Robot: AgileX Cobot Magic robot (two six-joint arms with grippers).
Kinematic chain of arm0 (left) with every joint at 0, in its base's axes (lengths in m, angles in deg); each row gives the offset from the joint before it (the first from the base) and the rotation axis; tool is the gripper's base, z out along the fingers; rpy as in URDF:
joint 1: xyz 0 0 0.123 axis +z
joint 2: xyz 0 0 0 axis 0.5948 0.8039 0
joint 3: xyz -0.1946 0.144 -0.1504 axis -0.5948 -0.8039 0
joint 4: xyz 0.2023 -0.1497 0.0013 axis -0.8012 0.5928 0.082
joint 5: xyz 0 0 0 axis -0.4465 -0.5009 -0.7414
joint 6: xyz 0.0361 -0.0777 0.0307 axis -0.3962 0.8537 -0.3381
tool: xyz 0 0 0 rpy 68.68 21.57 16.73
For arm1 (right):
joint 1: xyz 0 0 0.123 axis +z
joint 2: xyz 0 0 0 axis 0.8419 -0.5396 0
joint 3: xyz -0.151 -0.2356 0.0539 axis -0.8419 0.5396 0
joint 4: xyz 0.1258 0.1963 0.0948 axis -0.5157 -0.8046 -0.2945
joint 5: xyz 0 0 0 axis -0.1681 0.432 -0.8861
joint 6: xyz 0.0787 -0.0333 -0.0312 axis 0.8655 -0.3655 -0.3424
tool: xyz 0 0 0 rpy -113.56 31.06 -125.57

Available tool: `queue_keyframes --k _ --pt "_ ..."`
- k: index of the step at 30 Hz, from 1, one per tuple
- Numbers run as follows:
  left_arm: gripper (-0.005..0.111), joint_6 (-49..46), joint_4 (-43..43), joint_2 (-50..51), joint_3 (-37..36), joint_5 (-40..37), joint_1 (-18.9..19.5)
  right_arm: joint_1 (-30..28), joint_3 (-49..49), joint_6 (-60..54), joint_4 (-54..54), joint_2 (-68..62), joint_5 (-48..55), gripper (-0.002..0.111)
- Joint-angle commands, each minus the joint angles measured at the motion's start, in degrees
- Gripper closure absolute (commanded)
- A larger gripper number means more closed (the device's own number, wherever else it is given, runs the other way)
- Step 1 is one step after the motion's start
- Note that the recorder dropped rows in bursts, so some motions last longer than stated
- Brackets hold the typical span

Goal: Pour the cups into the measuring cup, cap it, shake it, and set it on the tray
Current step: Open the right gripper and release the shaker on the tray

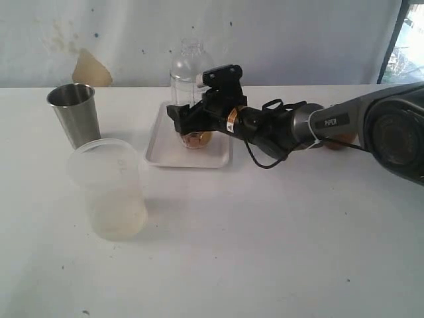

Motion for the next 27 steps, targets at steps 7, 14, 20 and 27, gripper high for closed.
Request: queue_keyframes --k 7,14,20,27 --pt "0.107 0.1 0.7 -0.3 -0.3 0.6 0.0 -0.1 -1.8 -0.2 -0.1 0.7 -0.6 0.003" --pt "0.107 0.1 0.7 -0.3 -0.3 0.6 0.0 -0.1 -1.8 -2.1 -0.4 2.5 -1.1 0.003" --pt "0.107 0.1 0.7 -0.3 -0.3 0.6 0.0 -0.1 -1.8 -2.2 -0.4 7.0 0.1 0.003" --pt "0.107 0.1 0.7 -0.3 -0.3 0.6 0.0 -0.1 -1.8 -3.1 -0.4 12.7 3.3 0.003"
